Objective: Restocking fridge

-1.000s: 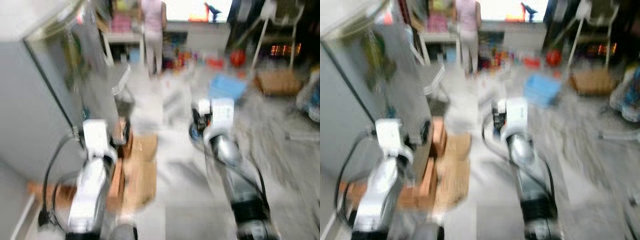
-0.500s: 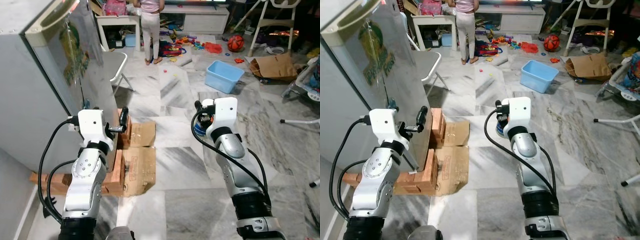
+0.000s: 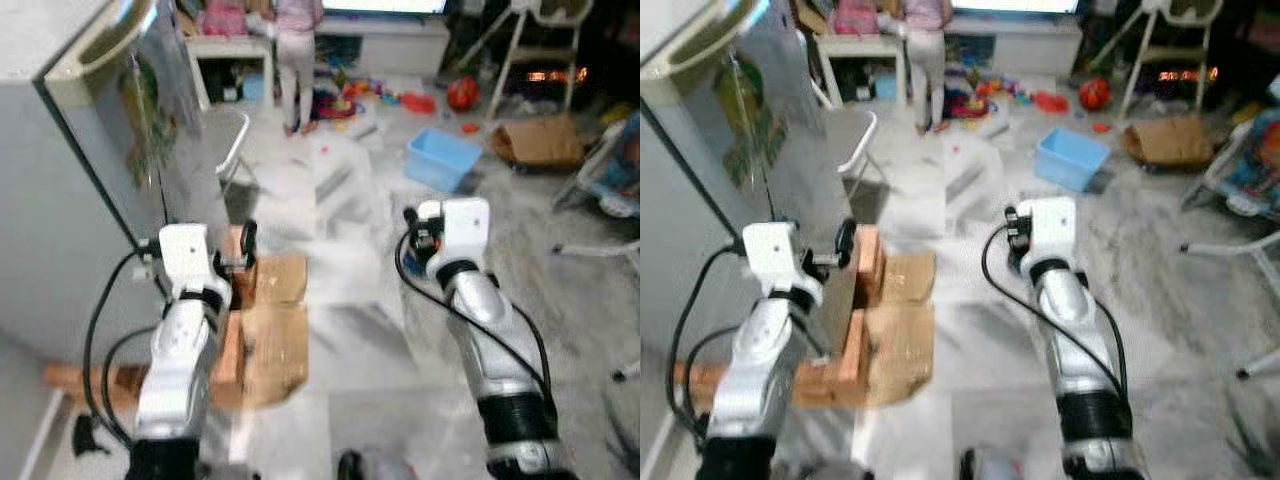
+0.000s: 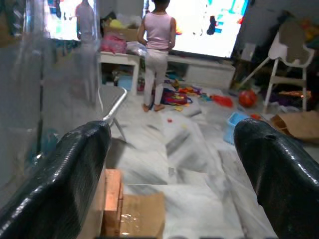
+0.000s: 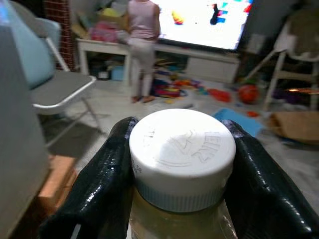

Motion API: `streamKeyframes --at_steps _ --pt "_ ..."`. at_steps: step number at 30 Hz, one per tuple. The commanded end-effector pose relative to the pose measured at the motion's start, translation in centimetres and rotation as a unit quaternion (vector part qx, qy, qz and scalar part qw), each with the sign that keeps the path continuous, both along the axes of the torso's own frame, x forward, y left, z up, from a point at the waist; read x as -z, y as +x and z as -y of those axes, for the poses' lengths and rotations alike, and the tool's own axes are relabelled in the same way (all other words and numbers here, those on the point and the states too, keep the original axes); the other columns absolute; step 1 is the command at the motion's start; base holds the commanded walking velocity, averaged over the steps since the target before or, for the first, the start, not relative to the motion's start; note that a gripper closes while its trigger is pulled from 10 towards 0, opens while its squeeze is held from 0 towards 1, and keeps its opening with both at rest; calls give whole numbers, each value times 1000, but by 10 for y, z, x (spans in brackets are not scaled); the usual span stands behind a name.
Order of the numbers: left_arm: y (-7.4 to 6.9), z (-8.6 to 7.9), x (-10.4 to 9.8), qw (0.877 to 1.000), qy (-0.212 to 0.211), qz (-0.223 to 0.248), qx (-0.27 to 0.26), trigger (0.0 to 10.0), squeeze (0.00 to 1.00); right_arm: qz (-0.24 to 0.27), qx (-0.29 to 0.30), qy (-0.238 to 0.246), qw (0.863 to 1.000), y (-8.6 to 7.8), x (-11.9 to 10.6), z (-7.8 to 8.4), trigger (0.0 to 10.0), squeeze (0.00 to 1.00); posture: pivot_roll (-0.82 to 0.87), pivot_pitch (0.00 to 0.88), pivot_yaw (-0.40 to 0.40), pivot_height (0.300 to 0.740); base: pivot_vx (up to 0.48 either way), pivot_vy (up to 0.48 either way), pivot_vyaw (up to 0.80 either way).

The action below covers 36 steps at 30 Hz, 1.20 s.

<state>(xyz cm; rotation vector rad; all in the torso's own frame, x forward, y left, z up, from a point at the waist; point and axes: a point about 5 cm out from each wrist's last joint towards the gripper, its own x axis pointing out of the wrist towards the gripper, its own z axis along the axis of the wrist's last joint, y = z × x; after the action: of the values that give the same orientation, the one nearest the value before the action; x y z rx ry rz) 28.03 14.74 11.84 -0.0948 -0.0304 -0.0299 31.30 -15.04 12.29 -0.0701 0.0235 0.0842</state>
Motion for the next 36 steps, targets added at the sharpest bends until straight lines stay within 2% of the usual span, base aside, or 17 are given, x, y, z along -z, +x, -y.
streamKeyframes --at_steps 1,5,8,14,18,19,24,25,29,32,33,36 --pt "0 -16 -2 998 16 4 -56 10000 0 21 -18 4 1000 1 -11 -10 10000 0 46 0 -57 740 0 0 0" --pt "2 -30 -2 995 15 2 -100 10000 0 18 -18 3 1000 -2 -10 -8 10000 0 41 0 -58 740 0 0 0" --pt "6 -36 0 994 9 -4 -105 10000 0 11 -18 4 1000 -7 -7 -5 10000 0 35 0 -59 740 0 0 0" --pt "27 -32 -4 997 -2 2 -79 10000 0 -9 -21 0 1000 -24 0 2 10000 0 8 0 -48 740 0 0 0" --pt "36 -31 -4 997 0 4 -77 10000 0 -22 -19 -6 1000 -29 3 5 10000 0 -6 0 -40 740 0 0 0" --pt "42 -32 -4 996 4 3 -84 10000 0 -28 -17 -4 999 -34 5 7 10000 0 -18 0 -35 740 0 0 0" --pt "52 -42 -9 993 14 9 -117 10000 0 -38 -12 0 999 -47 4 13 10000 0 -40 9 -26 740 0 0 0" --pt "56 -49 -12 991 15 15 -133 10000 0 -44 -9 2 999 -57 4 17 10000 0 -47 14 -23 740 0 0 0" --pt "53 -59 -13 988 17 21 -152 10000 0 -59 -3 2 998 -70 8 24 10000 0 -50 20 -21 740 0 0 0" --pt "38 -60 -8 989 16 22 -143 10000 0 -71 -2 0 997 -77 12 27 10000 0 -43 27 -22 740 0 0 0" --pt "38 -60 -8 989 16 22 -143 10000 0 -71 -2 0 997 -77 12 27 10000 0 -43 27 -22 740 0 0 0" --pt "25 -61 -1 988 21 16 -151 10000 0 -72 -5 2 997 -76 11 25 10000 0 -37 27 -26 740 0 0 0"
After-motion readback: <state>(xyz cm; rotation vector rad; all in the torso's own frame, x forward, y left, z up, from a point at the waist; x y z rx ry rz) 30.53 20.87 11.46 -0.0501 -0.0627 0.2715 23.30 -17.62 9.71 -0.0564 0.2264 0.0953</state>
